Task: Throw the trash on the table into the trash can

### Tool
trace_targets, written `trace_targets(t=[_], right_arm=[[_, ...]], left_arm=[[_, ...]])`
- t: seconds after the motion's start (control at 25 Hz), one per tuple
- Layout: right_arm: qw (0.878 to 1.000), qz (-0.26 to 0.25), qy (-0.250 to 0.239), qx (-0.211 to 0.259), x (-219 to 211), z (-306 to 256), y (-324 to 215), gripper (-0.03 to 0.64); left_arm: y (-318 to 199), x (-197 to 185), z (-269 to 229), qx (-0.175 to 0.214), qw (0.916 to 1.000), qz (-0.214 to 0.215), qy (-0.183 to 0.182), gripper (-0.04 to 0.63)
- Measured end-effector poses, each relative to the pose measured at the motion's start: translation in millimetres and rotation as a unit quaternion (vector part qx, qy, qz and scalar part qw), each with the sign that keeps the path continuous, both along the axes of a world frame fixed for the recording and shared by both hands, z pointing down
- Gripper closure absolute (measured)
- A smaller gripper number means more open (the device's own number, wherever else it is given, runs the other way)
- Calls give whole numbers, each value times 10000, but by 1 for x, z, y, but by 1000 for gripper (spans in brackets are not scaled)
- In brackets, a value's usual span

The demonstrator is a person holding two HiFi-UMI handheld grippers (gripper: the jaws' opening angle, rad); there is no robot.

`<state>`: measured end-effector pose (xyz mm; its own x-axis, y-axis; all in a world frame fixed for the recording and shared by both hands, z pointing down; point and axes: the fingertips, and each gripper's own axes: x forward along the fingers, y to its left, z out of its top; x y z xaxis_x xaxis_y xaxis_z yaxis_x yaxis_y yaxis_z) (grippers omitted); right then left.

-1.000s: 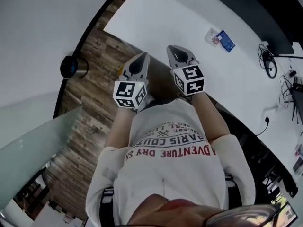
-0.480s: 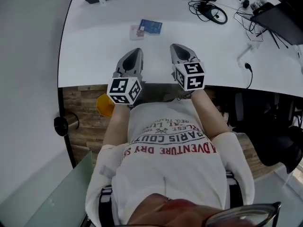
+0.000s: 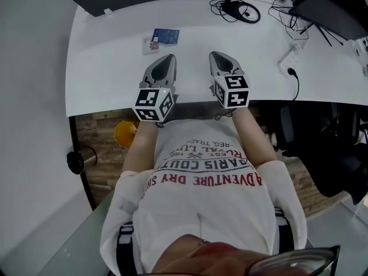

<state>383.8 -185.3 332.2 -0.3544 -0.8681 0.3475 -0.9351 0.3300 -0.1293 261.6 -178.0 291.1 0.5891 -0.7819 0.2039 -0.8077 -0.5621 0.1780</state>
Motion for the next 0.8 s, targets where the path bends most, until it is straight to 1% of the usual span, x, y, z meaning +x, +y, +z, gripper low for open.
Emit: trace_targets(t=[0.2, 0.36, 0.64, 0.8], right_arm=[[10000, -91, -10, -10, 2, 1, -1, 589], [9998, -172, -57, -96, -1, 6, -5, 589], [9987, -322, -86, -376, -29, 22, -18, 589], [9977, -377, -39, -569, -54, 34, -42, 589]], left_arm=[[1, 3, -1, 1, 9999, -125, 34, 573], [0, 0, 1, -16, 9998, -204, -10, 572], [-11, -25, 11, -235, 9991, -339, 14, 572], [-35, -50, 22, -397, 9984, -398, 54, 572]])
